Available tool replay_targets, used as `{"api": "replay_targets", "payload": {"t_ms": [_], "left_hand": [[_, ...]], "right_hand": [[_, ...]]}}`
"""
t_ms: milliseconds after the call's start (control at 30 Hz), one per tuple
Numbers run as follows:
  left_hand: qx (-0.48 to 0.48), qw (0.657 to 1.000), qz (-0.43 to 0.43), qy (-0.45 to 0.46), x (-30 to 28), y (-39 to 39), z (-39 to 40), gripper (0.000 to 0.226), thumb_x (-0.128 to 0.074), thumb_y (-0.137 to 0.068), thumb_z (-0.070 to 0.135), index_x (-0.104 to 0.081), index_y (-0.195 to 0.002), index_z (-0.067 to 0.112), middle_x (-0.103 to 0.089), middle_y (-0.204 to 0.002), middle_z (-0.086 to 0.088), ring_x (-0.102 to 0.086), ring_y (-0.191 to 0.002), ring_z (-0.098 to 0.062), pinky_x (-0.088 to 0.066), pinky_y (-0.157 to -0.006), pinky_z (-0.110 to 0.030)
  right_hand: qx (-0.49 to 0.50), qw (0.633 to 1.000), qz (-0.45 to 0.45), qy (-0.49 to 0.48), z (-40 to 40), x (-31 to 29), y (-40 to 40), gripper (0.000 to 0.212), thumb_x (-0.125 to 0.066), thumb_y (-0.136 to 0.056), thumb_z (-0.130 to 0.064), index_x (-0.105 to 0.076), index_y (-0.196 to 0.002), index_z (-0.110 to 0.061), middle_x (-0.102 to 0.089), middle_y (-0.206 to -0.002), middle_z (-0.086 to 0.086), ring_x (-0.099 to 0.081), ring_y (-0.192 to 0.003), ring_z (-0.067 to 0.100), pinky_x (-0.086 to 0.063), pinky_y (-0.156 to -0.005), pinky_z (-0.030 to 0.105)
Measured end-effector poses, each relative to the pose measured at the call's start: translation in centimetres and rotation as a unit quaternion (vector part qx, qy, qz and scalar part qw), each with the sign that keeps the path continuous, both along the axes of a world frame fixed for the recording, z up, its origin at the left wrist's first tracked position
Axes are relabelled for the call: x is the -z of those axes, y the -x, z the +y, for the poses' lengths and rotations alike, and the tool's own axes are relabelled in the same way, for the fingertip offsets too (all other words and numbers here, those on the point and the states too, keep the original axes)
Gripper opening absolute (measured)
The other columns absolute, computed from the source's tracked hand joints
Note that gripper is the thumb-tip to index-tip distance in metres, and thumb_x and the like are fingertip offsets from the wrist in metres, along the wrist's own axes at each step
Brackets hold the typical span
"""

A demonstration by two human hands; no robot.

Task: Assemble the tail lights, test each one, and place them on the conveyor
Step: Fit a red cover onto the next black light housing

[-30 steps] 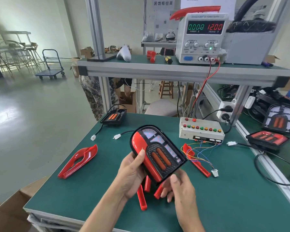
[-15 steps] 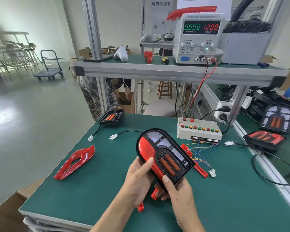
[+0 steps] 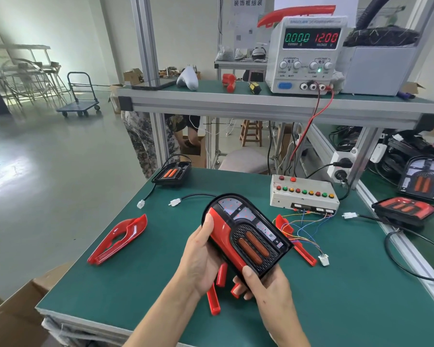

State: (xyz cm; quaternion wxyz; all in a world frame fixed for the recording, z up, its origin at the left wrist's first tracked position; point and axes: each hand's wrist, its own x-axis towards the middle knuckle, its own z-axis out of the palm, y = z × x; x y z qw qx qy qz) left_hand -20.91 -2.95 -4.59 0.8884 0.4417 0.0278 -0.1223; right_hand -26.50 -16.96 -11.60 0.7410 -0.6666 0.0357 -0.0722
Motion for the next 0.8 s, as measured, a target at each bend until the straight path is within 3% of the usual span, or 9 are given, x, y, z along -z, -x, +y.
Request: {"api": "replay_targets", "payload": {"t_ms": [100, 267, 533, 800], "left_hand": [[-0.023, 1.000, 0.002, -0.001, 0.03, -0.01, -0.22, 0.063, -0.050, -0.095, 0.049, -0.061, -0.134, 0.000, -0.064, -0.132, -0.025, -0.056, -0.129, -0.042, -0.040, -0.113, -0.058], [-0.037, 0.999, -0.005, 0.003, -0.16, 0.16, -0.13, 0.062, -0.050, -0.095, 0.045, -0.061, -0.131, -0.004, -0.065, -0.129, -0.028, -0.056, -0.128, -0.046, -0.041, -0.112, -0.061], [-0.035, 0.999, -0.008, -0.003, -0.42, 0.34, -0.20, 0.059, -0.047, -0.098, 0.043, -0.060, -0.131, -0.005, -0.065, -0.127, -0.029, -0.056, -0.127, -0.047, -0.041, -0.111, -0.062], [-0.034, 0.999, -0.004, -0.004, -0.16, 0.26, -0.13, 0.057, -0.047, -0.101, 0.042, -0.060, -0.132, -0.004, -0.065, -0.128, -0.027, -0.057, -0.127, -0.045, -0.042, -0.111, -0.060]], "right_hand": [[0.003, 1.000, 0.000, 0.004, 0.11, -0.06, 0.04, 0.060, -0.077, -0.071, -0.049, -0.057, -0.113, -0.012, -0.076, -0.081, 0.019, -0.074, -0.067, 0.036, -0.052, -0.055, 0.026], [0.001, 1.000, 0.001, 0.002, 0.04, 0.06, 0.00, 0.061, -0.078, -0.071, -0.049, -0.056, -0.114, -0.012, -0.076, -0.082, 0.020, -0.074, -0.067, 0.036, -0.053, -0.056, 0.026], [-0.011, 1.000, -0.006, -0.022, -0.01, -0.26, 0.11, 0.045, -0.073, -0.080, -0.029, -0.055, -0.115, -0.007, -0.072, -0.077, 0.023, -0.070, -0.062, 0.032, -0.054, -0.058, 0.026], [-0.017, 1.000, 0.002, -0.024, -0.12, -0.06, 0.15, 0.053, -0.077, -0.078, -0.040, -0.055, -0.116, -0.010, -0.073, -0.078, 0.023, -0.072, -0.065, 0.034, -0.055, -0.059, 0.025]]}}
